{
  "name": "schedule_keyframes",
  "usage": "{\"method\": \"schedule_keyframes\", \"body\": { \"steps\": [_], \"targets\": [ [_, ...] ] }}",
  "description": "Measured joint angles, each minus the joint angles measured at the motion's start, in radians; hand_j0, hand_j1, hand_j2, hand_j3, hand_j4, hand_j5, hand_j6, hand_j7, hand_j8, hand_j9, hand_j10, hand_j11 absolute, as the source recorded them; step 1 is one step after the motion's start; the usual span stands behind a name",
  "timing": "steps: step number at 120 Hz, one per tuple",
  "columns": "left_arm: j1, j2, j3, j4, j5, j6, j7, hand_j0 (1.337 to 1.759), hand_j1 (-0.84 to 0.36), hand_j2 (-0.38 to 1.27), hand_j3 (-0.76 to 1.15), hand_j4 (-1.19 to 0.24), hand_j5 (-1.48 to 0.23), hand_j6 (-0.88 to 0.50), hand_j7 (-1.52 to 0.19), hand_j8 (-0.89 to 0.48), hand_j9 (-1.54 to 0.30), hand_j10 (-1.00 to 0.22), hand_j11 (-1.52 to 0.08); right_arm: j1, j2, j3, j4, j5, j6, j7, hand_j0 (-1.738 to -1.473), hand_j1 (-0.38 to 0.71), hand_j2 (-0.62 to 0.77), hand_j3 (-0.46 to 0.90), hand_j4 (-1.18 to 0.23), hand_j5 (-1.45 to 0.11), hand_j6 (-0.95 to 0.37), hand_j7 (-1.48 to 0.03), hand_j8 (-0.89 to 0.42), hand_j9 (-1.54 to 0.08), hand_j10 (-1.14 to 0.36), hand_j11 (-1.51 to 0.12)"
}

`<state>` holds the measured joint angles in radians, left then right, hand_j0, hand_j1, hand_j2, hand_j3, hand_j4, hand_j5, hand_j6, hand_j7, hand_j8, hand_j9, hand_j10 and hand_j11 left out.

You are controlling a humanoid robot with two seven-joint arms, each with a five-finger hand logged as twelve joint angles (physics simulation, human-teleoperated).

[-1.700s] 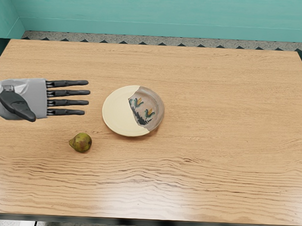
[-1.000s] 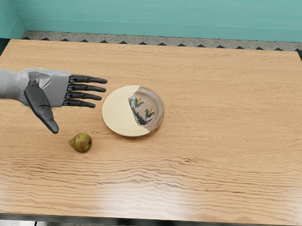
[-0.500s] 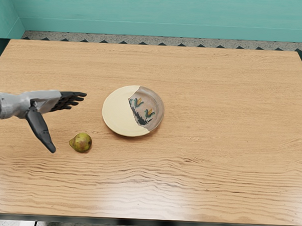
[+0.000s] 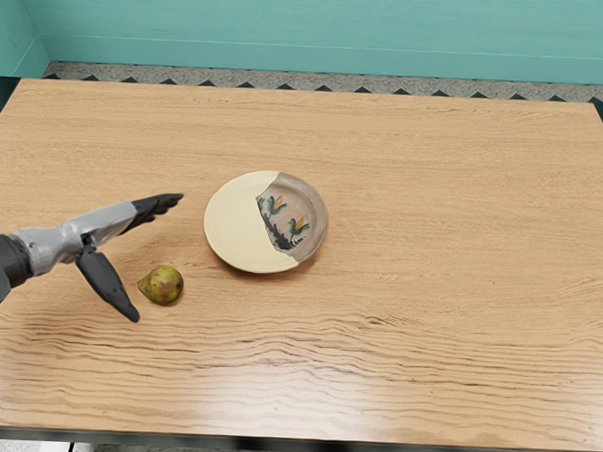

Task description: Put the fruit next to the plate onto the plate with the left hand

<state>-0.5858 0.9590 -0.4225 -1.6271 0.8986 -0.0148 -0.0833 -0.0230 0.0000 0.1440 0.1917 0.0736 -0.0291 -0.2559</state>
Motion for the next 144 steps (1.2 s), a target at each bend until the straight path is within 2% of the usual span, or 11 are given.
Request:
{"method": "schedule_keyframes", "body": {
  "steps": [12,22,36,50,64,81,103,113,144],
  "targets": [
    [0.039,-0.003,0.000,-0.004,0.001,0.081,-0.053,1.658,0.35,0.00,0.00,0.00,0.00,-0.01,0.00,-0.01,0.00,0.00,0.00,0.000,0.000,0.000,0.000,0.000,0.000,0.000,-1.658,-0.31,-0.01,0.00,-0.03,-0.04,-0.03,-0.04,-0.03,-0.04,-0.03,-0.04],
    [0.059,-0.015,0.000,-0.006,0.001,0.119,-0.134,1.658,0.35,0.00,0.00,0.00,0.00,-0.01,0.00,0.00,0.00,0.00,0.00,0.000,0.000,0.000,0.000,0.000,0.000,0.000,-1.658,-0.31,-0.01,0.00,-0.03,-0.04,-0.03,-0.04,-0.03,-0.04,-0.03,-0.04],
    [0.124,-0.010,0.002,-0.006,0.001,0.171,-0.219,1.658,0.35,0.00,0.00,0.00,0.00,0.00,0.00,0.00,0.00,0.00,0.00,0.000,0.000,-0.001,0.000,0.000,0.000,0.001,-1.658,-0.31,-0.01,0.00,-0.03,-0.04,-0.03,-0.04,-0.03,-0.04,-0.03,-0.04],
    [0.149,0.015,0.003,-0.006,0.002,0.160,-0.270,1.658,0.33,0.01,0.00,-0.02,-0.03,-0.03,-0.03,-0.02,-0.03,-0.02,-0.03,0.000,0.000,-0.002,0.000,0.000,0.000,0.001,-1.658,-0.31,-0.01,0.00,-0.03,-0.04,-0.03,-0.04,-0.03,-0.04,-0.03,-0.04],
    [0.145,0.037,0.000,-0.004,0.001,0.076,-0.287,1.658,0.21,0.03,0.00,-0.12,-0.15,-0.12,-0.15,-0.12,-0.15,-0.12,-0.15,0.000,0.000,-0.003,0.000,0.000,0.000,0.001,-1.658,-0.31,-0.01,0.00,-0.03,-0.04,-0.03,-0.04,-0.03,-0.04,-0.03,-0.04],
    [0.150,0.023,-0.007,0.005,0.000,0.052,-0.294,1.658,0.12,0.04,0.00,-0.20,-0.25,-0.20,-0.25,-0.20,-0.25,-0.20,-0.25,0.000,0.000,-0.003,0.000,0.000,0.000,0.001,-1.658,-0.31,-0.01,0.00,-0.03,-0.04,-0.03,-0.04,-0.03,-0.04,-0.03,-0.04],
    [0.157,-0.004,-0.015,0.029,0.003,0.178,-0.295,1.658,0.08,0.05,0.00,-0.23,-0.30,-0.23,-0.30,-0.23,-0.30,-0.23,-0.30,0.000,0.000,-0.003,0.000,0.000,0.000,0.001,-1.658,-0.31,-0.01,0.00,-0.03,-0.04,-0.03,-0.04,-0.03,-0.04,-0.03,-0.04],
    [0.158,-0.048,0.001,0.042,0.034,0.228,-0.295,1.658,0.07,0.05,0.00,-0.24,-0.31,-0.24,-0.31,-0.24,-0.31,-0.24,-0.31,0.000,0.000,-0.004,0.000,0.000,0.000,0.001,-1.658,-0.31,-0.01,0.00,-0.03,-0.04,-0.03,-0.04,-0.03,-0.04,-0.03,-0.04],
    [0.163,-0.076,0.051,0.076,0.100,0.302,-0.291,1.658,0.04,0.06,0.00,-0.26,-0.34,-0.26,-0.34,-0.26,-0.34,-0.26,-0.34,0.000,0.000,-0.006,0.000,0.000,0.000,0.001,-1.658,-0.31,-0.01,0.00,-0.03,-0.04,-0.03,-0.04,-0.03,-0.04,-0.03,-0.04]
  ]
}}
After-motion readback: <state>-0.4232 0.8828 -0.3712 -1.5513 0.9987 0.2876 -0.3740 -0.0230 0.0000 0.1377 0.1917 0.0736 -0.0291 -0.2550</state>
